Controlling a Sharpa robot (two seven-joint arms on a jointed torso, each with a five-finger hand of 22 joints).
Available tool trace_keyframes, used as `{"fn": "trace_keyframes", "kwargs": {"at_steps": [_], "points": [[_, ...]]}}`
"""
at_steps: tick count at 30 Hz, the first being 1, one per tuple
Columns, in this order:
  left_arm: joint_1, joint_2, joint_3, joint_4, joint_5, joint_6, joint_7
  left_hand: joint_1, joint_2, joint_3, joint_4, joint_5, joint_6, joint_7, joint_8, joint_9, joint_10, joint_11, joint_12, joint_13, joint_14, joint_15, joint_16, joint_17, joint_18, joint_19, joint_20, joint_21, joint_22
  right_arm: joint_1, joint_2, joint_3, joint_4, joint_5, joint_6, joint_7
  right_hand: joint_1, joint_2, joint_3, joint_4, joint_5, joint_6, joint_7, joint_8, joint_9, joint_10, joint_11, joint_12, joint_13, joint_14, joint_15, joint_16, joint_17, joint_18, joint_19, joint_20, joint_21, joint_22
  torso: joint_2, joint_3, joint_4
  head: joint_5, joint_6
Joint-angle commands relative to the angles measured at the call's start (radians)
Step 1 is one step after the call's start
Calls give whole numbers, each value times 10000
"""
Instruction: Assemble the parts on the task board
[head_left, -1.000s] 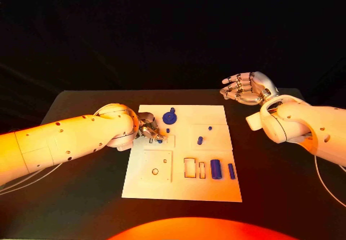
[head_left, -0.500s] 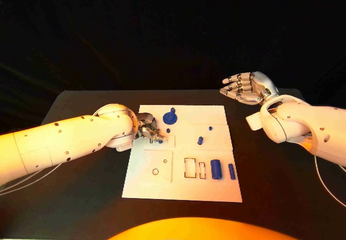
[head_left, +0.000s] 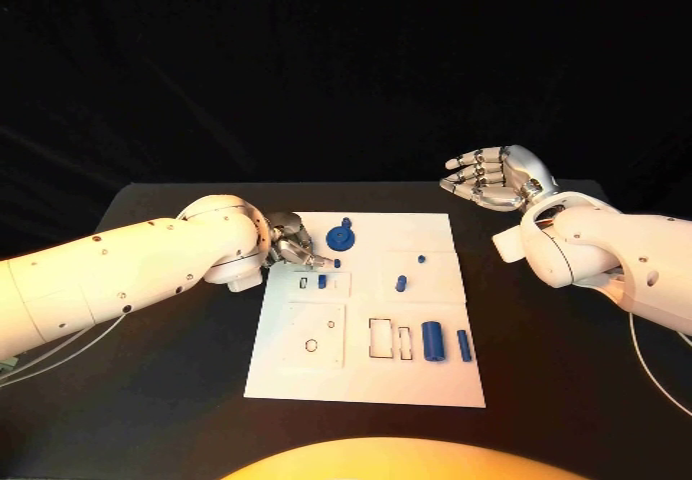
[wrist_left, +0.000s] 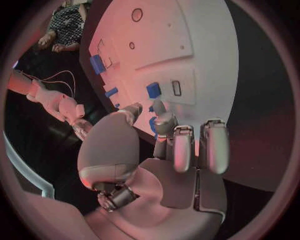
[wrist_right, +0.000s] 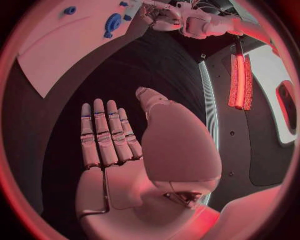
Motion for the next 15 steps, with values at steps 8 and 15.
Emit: {"fn": "trace_keyframes", "kwargs": {"at_steps": [8,15], "points": [[696,-217,303,-450,1297,313,102,1419,256,-292,-2,230,-1688,903,-1441,-675,-2189,760,-2361,-2943,649,613,-429,1508,175,-861,561,-666,-1022,-6,1,2,-26,38,92,163,21,100,-59,-10,-1,75,510,-51,-20,32,63,-70,-12,-67,15,-63,-46,103,-99,6,-23,-58,29,8,-21,75,100],[897,64,333,-1089,1181,334,168,1673,287,-259,0,231,-1928,1130,-1965,-1140,-2355,962,-2465,-3148,584,796,-506,1359,220,-979,738,-766,-1188,-5,-7,2,-7,69,166,190,143,160,-24,-72,24,100,494,-55,-42,68,41,-98,-14,81,-26,8,-100,140,-13,-4,40,-134,38,-4,5,95,151]]}}
